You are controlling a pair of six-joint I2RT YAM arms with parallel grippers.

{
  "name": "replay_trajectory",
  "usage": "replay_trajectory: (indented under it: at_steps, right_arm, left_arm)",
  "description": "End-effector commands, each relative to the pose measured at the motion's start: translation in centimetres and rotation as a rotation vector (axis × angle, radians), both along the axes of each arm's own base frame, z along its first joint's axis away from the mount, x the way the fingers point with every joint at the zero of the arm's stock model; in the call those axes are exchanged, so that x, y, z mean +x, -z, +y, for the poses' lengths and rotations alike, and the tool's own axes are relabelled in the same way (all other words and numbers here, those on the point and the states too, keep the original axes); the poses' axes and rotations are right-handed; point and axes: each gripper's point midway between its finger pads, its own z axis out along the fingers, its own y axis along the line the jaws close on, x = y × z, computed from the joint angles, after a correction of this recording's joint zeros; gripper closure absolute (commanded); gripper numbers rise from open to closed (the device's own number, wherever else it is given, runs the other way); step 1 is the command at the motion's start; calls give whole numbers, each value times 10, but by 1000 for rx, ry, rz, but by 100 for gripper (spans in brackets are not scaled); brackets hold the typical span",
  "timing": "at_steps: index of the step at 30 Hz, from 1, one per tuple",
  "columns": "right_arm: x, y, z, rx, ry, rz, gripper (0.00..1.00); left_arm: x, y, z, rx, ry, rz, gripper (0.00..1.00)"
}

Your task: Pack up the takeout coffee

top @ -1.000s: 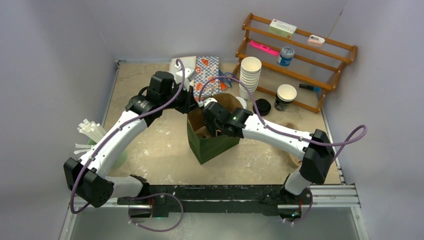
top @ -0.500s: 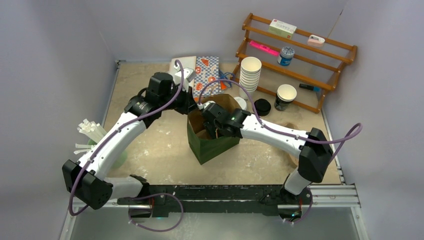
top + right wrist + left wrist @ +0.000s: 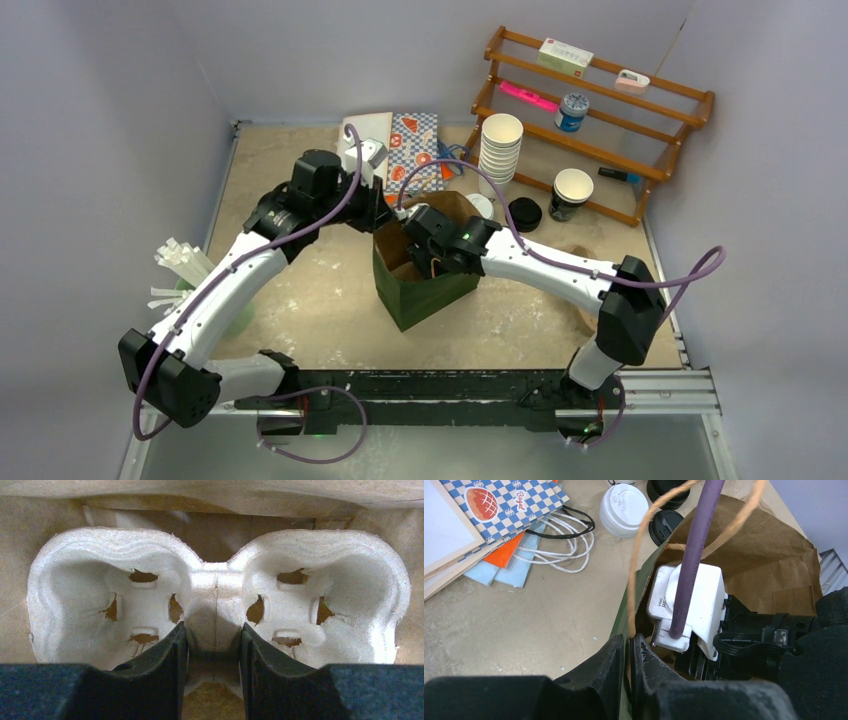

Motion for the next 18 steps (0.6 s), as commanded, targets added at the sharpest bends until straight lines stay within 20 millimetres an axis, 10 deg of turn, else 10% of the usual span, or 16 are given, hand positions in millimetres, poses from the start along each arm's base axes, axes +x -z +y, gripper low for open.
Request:
replay_trajectory:
  at_steps: [1,9,18]
  right_arm:
    - [-12,6,-4,-25,1,59,83]
    - [-6,-1,-1,-25,16,42,83]
    - [-2,-2,3,-26,17,36,83]
  left_arm:
    - [0,-21,2,-27,-24,-46,82]
    - [-35,-63,30,-55,-70,-112,55]
    - [-100,-82,19,-144,220,-185,56]
